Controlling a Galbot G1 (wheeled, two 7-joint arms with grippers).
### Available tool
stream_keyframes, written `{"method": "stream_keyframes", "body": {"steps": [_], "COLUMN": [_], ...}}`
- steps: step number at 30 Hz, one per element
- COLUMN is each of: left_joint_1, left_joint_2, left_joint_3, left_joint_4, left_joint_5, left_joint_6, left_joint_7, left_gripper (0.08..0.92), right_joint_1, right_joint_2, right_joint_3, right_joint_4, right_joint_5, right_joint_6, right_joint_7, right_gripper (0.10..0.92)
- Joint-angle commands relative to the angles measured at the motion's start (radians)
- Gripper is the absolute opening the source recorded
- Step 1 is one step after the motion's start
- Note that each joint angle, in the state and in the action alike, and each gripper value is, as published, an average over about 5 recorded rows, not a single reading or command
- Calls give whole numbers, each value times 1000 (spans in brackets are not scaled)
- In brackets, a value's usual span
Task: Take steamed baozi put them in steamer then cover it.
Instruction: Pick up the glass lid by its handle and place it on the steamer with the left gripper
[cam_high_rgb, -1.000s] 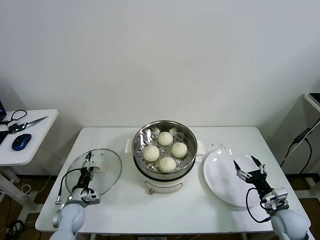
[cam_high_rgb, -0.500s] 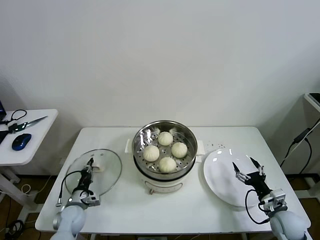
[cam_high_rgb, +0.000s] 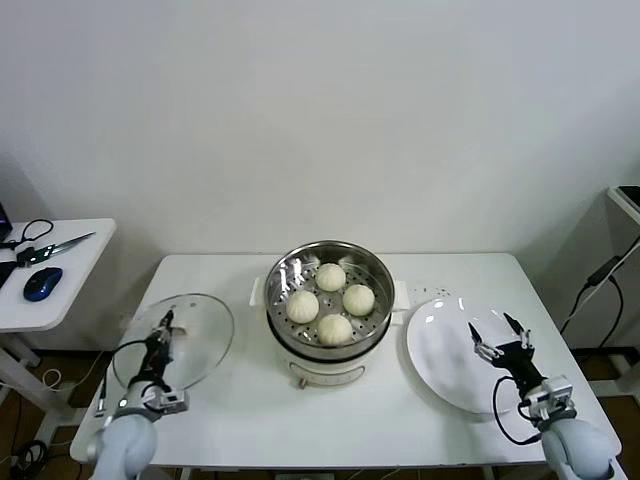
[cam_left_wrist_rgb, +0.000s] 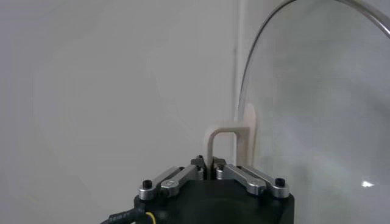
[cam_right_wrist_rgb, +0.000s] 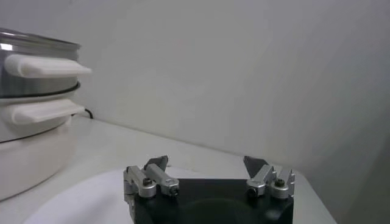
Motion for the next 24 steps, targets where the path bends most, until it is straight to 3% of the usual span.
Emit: {"method": "stream_keyframes", "body": {"steps": [1, 8, 13, 18, 24], "left_joint_1": [234, 325, 291, 136, -188], "left_joint_2": [75, 154, 282, 369, 317], "left_joint_3": [-58, -30, 88, 312, 666], "left_joint_4": [-413, -630, -707, -706, -684], "left_joint_5": [-93, -74, -74, -85, 16], "left_joint_6": [118, 308, 459, 587, 760], "left_joint_7": [4, 33, 63, 97, 297], "left_gripper": [150, 150, 150, 150, 150], "right_joint_1": [24, 49, 58, 69, 82], "right_joint_2": [-2, -7, -22, -29, -19], "right_joint_3": [-6, -21, -27, -32, -39], "right_joint_4": [-33, -54, -68, -80, -91], "right_joint_5": [-13, -23, -28, -30, -44], "right_joint_6": [3, 7, 12, 13, 14], "right_joint_7": [0, 5, 7, 8, 11], "right_gripper": [823, 823, 823, 823, 823]}}
